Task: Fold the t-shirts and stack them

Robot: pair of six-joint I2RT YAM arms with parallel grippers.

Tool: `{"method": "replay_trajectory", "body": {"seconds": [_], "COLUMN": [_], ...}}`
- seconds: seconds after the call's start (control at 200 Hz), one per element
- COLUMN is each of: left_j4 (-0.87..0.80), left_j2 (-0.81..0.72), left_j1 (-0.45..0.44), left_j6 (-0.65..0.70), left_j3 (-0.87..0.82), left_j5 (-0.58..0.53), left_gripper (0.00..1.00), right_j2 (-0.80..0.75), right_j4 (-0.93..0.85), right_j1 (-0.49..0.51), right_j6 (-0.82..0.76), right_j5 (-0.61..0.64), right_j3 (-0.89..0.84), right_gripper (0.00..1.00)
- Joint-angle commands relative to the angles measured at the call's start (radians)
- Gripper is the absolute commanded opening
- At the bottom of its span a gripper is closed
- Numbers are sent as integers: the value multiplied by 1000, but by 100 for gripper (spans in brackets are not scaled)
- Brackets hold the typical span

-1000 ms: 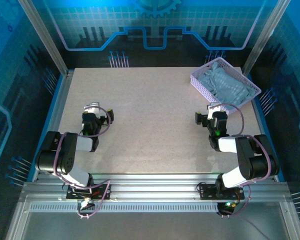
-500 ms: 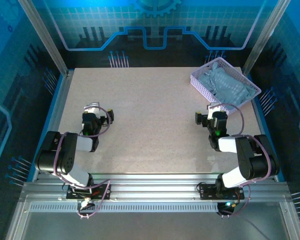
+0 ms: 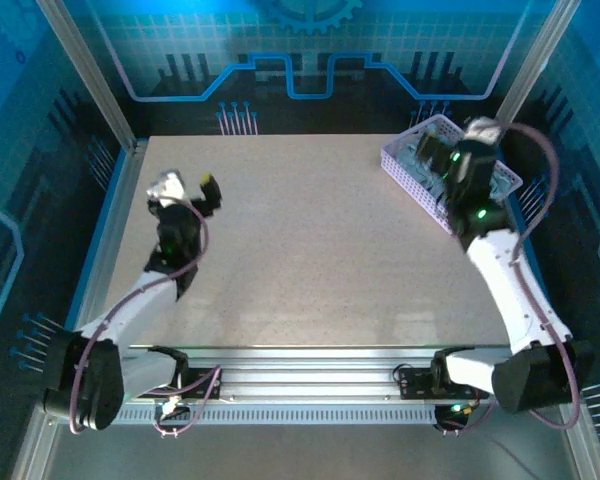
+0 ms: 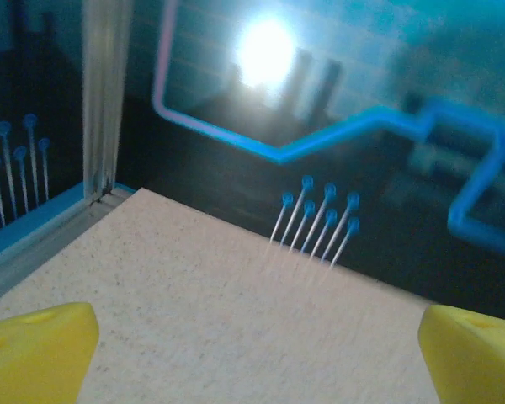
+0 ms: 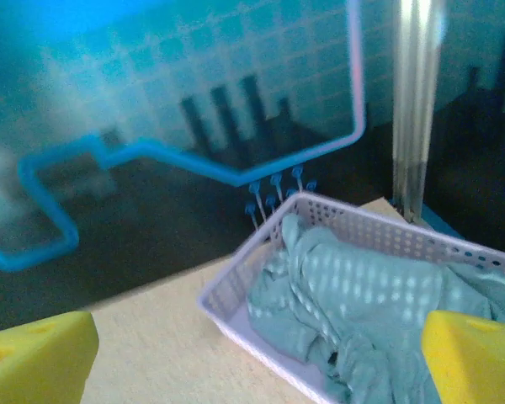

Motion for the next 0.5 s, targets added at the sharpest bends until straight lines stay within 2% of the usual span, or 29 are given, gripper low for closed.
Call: {"method": "replay_trajectory", "body": {"seconds": [0.0,0.07,0.155,0.205,0.31,0.39,0.49], "left_j4": [-515,-651,-707,-709,-633,-656,-648], "left_j2": [42,142,243,274,315,343,341], "left_j1": [93,103,76,41,-22,-74,-136], "left_j6": [-502,-525,-494,-493,-440,-418,-389], "left_j3": [178,329,454,485,498,524,521], "left_j5": [43,201,379,424,602,665,715], "left_gripper": [99,99,99,99,99,98,94], "right_j2": [155,243,390,481,678,821,933], "right_j4": [-457,-466,-528,-550,-610,-685,-697], "right_j1": [-90,-133,-172,-192,-220,-224,-236], "right_j6": [220,206,194,172,139,125,116], "right_j5": [-76,-156,-236,-286,-386,-398,-381], "right_j3": [110,196,331,401,550,672,725], "right_gripper": [95,91,86,86,76,68,65]}}
